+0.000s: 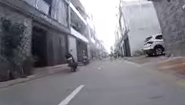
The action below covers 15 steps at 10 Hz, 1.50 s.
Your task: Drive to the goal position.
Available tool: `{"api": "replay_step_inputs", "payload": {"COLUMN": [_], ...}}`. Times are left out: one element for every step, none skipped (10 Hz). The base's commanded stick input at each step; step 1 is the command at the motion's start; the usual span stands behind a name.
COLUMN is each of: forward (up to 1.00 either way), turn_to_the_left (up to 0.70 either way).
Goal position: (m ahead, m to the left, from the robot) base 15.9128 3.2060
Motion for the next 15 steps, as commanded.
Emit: {"api": "replay_step_inputs", "payload": {"forward": [1.00, 1.00, 1.00, 1.00, 1.00, 1.00, 1.00, 1.00, 1.00, 1.00, 1.00, 1.00, 1.00, 1.00, 1.00], "turn_to_the_left": [0.00, 0.00, 0.00, 0.00, 0.00, 0.00, 0.00, 0.00, 0.00, 0.00, 0.00, -0.40, -0.40, -0.40, -0.25]}}
